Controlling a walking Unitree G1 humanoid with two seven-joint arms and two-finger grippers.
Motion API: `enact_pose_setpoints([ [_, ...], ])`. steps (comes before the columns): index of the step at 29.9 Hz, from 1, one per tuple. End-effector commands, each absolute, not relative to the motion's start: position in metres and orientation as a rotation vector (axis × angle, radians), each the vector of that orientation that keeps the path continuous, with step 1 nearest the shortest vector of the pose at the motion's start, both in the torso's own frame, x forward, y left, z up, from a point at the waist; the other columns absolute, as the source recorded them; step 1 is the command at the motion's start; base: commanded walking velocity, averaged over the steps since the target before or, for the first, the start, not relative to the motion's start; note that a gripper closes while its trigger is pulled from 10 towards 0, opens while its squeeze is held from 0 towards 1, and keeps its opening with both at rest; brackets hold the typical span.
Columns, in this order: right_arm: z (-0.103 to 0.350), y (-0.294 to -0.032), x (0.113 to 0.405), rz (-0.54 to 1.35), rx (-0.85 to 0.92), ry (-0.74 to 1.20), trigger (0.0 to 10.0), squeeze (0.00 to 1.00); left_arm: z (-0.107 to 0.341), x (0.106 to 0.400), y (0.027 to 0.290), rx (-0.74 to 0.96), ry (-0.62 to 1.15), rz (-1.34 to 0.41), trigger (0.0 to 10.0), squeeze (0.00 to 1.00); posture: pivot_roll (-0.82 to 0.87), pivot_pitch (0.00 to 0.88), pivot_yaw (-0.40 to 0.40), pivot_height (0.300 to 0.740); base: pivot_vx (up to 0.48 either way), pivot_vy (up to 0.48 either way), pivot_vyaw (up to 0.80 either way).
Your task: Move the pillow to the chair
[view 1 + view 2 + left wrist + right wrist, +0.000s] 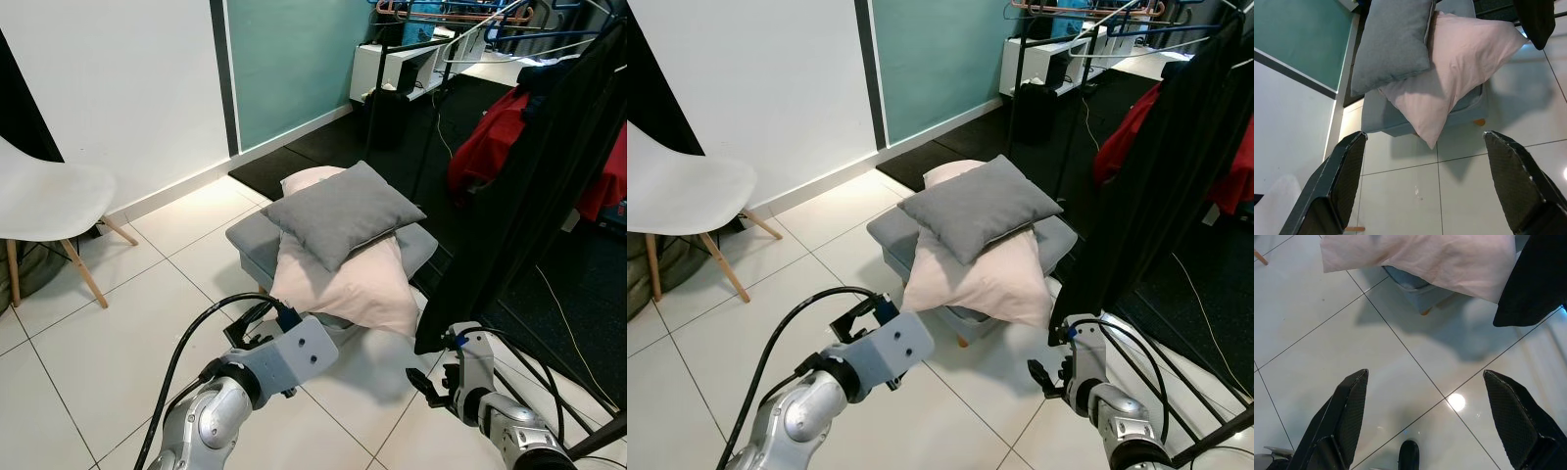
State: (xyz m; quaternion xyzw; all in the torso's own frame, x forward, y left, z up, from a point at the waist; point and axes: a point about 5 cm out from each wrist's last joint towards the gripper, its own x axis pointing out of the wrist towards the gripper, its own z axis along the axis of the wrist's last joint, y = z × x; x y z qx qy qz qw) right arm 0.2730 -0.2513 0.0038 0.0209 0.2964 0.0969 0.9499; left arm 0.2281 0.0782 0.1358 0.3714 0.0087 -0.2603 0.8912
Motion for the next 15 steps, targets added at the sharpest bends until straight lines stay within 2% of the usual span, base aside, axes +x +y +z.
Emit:
enact_pose_setpoints([
  [1, 0.0043, -0.2520, 0.2735, 0.192, 0.046, 0.604, 10.0, 0.00, 0.1332, 0.2289, 0.0768, 0.783, 0.021, -0.553, 10.0, 0.00, -0.08, 0.066, -0.050, 0.740, 0.000, 0.000, 0.00],
  [9, 0.0044, -0.2524, 0.2734, 0.192, 0.046, 0.605, 10.0, 0.00, 0.1345, 0.2297, 0.0728, 0.842, -0.008, -0.556, 10.0, 0.00, -0.07, 0.066, -0.053, 0.740, 0.000, 0.000, 0.00],
  [15, 0.0041, -0.2528, 0.2729, 0.192, 0.047, 0.608, 10.0, 0.00, 0.1423, 0.2303, 0.0747, 0.742, -0.041, -0.547, 10.0, 0.00, -0.08, 0.063, -0.056, 0.740, 0.000, 0.000, 0.00],
])
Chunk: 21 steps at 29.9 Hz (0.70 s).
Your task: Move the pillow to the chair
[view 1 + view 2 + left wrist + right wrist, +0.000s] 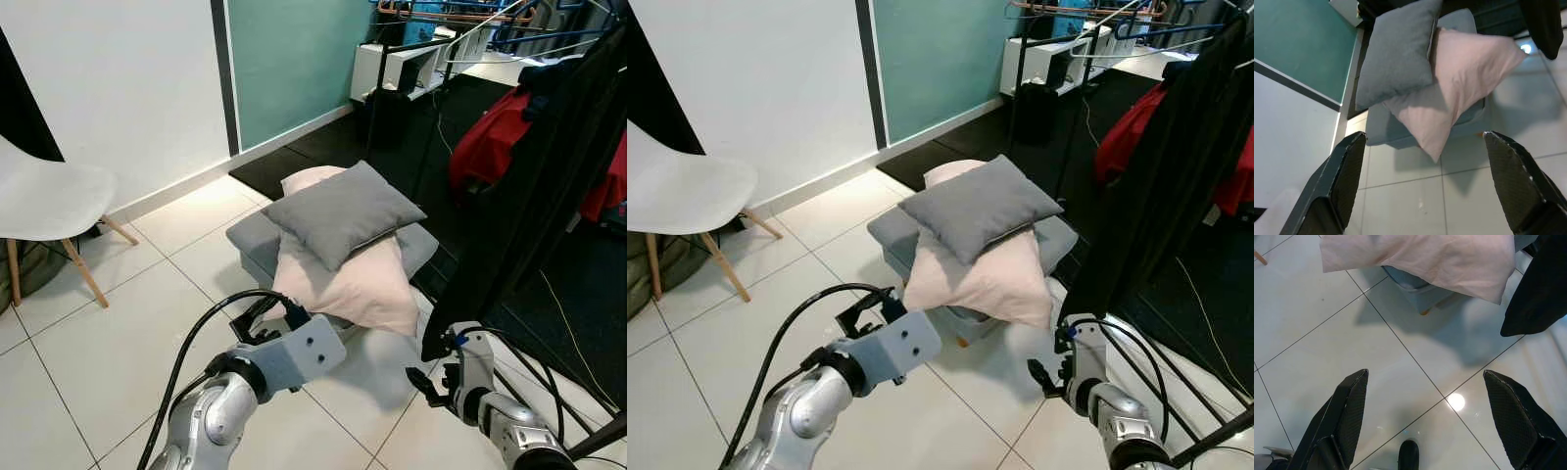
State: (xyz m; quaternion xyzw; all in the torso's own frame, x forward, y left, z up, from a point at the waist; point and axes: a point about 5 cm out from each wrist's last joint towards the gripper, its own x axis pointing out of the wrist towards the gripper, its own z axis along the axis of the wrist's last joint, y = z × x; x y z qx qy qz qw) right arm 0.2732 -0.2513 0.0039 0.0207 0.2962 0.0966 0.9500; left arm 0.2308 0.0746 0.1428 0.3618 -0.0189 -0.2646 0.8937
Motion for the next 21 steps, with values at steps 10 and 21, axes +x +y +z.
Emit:
enact_pose_setpoints([
  [10, 0.003, -0.253, 0.271, 0.194, 0.042, 0.616, 10.0, 0.00, 0.136, 0.243, 0.146, 0.372, 0.066, -0.187, 10.0, 0.00, -0.07, 0.041, -0.058, 0.740, 0.000, 0.000, 0.00],
  [21, 0.000, -0.253, 0.269, 0.187, 0.041, 0.626, 10.0, 0.00, 0.033, 0.214, 0.214, -0.003, 0.430, 0.197, 10.0, 0.00, -0.08, 0.051, -0.047, 0.740, 0.000, 0.000, 0.00],
])
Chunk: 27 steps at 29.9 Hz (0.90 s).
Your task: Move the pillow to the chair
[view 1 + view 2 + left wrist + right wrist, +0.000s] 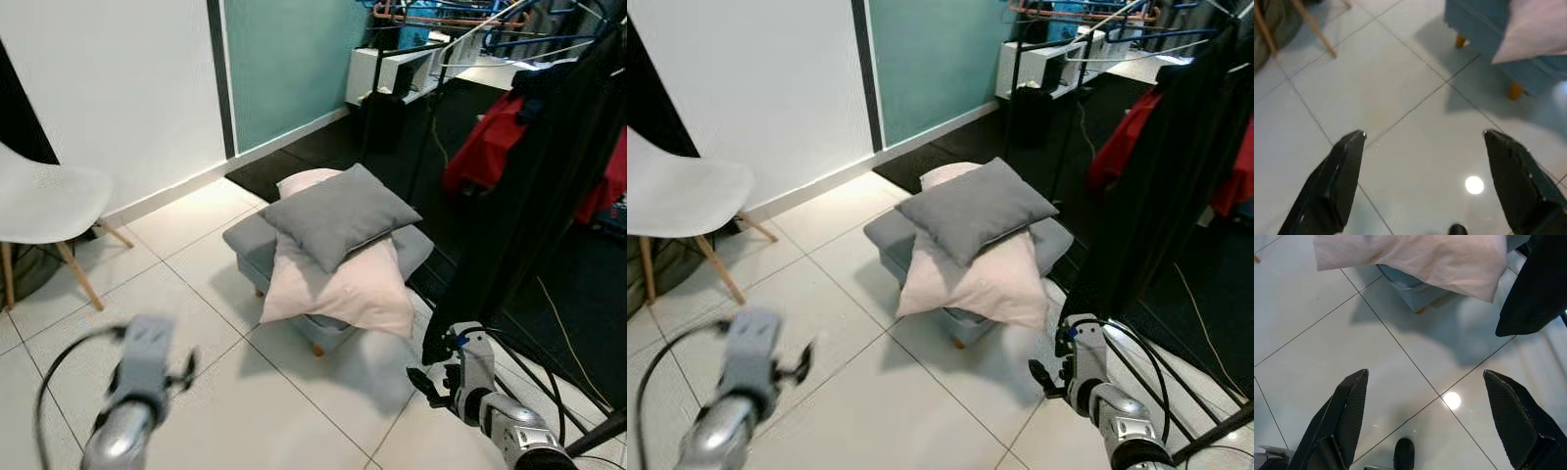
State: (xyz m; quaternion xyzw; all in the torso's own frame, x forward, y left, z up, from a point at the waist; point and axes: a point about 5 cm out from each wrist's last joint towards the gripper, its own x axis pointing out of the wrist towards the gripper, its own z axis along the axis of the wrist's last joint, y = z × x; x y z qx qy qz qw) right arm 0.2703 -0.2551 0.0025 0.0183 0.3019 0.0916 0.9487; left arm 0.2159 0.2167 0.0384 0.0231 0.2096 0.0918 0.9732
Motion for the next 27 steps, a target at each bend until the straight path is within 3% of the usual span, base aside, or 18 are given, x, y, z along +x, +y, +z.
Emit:
enact_pose_setpoints([
  [1, 0.000, -0.254, 0.269, 0.186, 0.041, 0.627, 10.0, 0.00, 0.027, 0.211, 0.214, -0.024, 0.432, 0.202, 10.0, 0.00, -0.08, 0.052, -0.047, 0.740, 0.000, 0.000, 0.00],
  [9, 0.002, -0.258, 0.270, 0.178, 0.038, 0.637, 10.0, 0.00, 0.012, 0.212, 0.203, -0.240, 0.434, 0.178, 10.0, 0.00, -0.10, 0.059, -0.068, 0.740, 0.000, 0.000, 0.00],
  [19, 0.006, -0.266, 0.273, 0.113, 0.058, 0.627, 10.0, 0.00, 0.010, 0.220, 0.203, -0.304, 0.397, 0.226, 10.0, 0.00, -0.12, 0.067, -0.069, 0.740, 0.000, 0.000, 0.00],
  [22, 0.009, -0.267, 0.275, 0.096, 0.067, 0.608, 10.0, 0.00, 0.012, 0.222, 0.205, -0.307, 0.385, 0.244, 10.0, 0.00, -0.13, 0.068, -0.067, 0.740, 0.000, 0.000, 0.00],
  [24, 0.013, -0.270, 0.278, 0.061, 0.098, 0.571, 10.0, 0.00, 0.021, 0.229, 0.210, -0.160, 0.343, 0.295, 10.0, 0.00, -0.12, 0.068, -0.066, 0.740, 0.000, 0.000, 0.00],
  [27, 0.019, -0.267, 0.285, 0.036, 0.114, 0.521, 10.0, 0.00, 0.024, 0.234, 0.208, -0.137, 0.323, 0.244, 10.0, 0.00, -0.13, 0.066, -0.056, 0.740, 0.000, 0.000, 0.00],
])
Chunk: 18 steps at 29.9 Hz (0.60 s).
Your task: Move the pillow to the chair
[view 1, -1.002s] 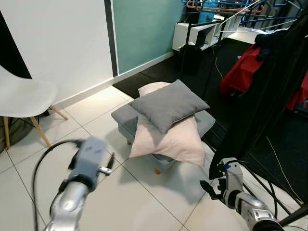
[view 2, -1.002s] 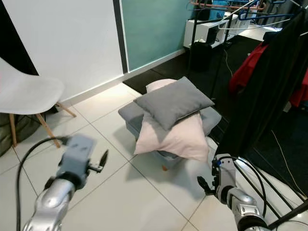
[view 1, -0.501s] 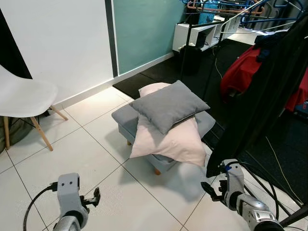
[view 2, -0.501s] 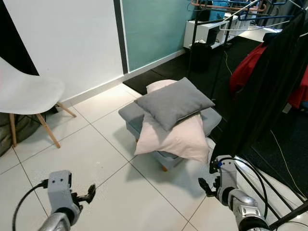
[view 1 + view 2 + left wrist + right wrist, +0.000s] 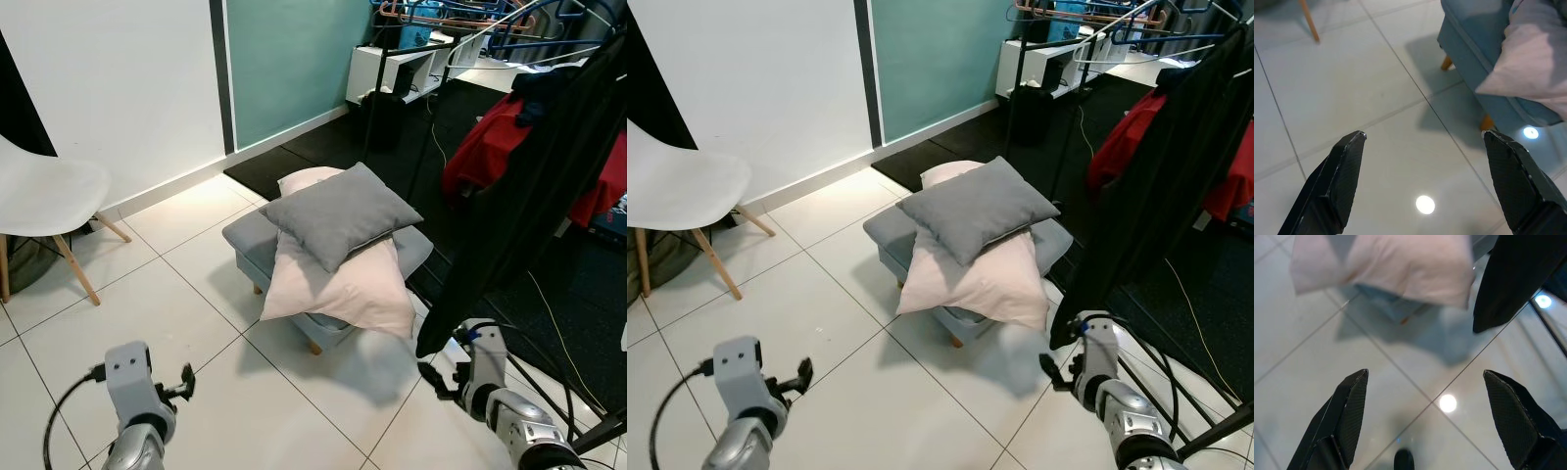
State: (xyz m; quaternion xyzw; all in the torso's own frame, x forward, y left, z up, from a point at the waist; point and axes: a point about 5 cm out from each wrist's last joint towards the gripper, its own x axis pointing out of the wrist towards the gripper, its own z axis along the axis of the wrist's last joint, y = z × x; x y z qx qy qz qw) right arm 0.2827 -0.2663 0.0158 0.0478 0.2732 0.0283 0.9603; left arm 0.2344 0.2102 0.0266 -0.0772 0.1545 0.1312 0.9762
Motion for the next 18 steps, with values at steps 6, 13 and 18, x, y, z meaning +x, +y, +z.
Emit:
enact_pose_setpoints([
  [6, 0.026, -0.259, 0.294, 0.055, 0.088, 0.466, 10.0, 0.00, 0.025, 0.235, 0.206, -0.198, 0.321, 0.196, 10.0, 0.00, -0.13, 0.066, -0.052, 0.740, 0.000, 0.000, 0.00],
  [13, 0.030, -0.241, 0.300, 0.206, 0.154, 0.465, 10.0, 0.00, 0.025, 0.236, 0.205, -0.215, 0.316, 0.191, 10.0, 0.00, -0.13, 0.065, -0.053, 0.740, 0.116, 0.000, 0.00],
  [18, 0.031, -0.237, 0.302, 0.226, 0.139, 0.463, 10.0, 0.00, 0.025, 0.236, 0.205, -0.225, 0.303, 0.192, 10.0, 0.00, -0.13, 0.067, -0.056, 0.740, 0.299, 0.000, 0.00],
])
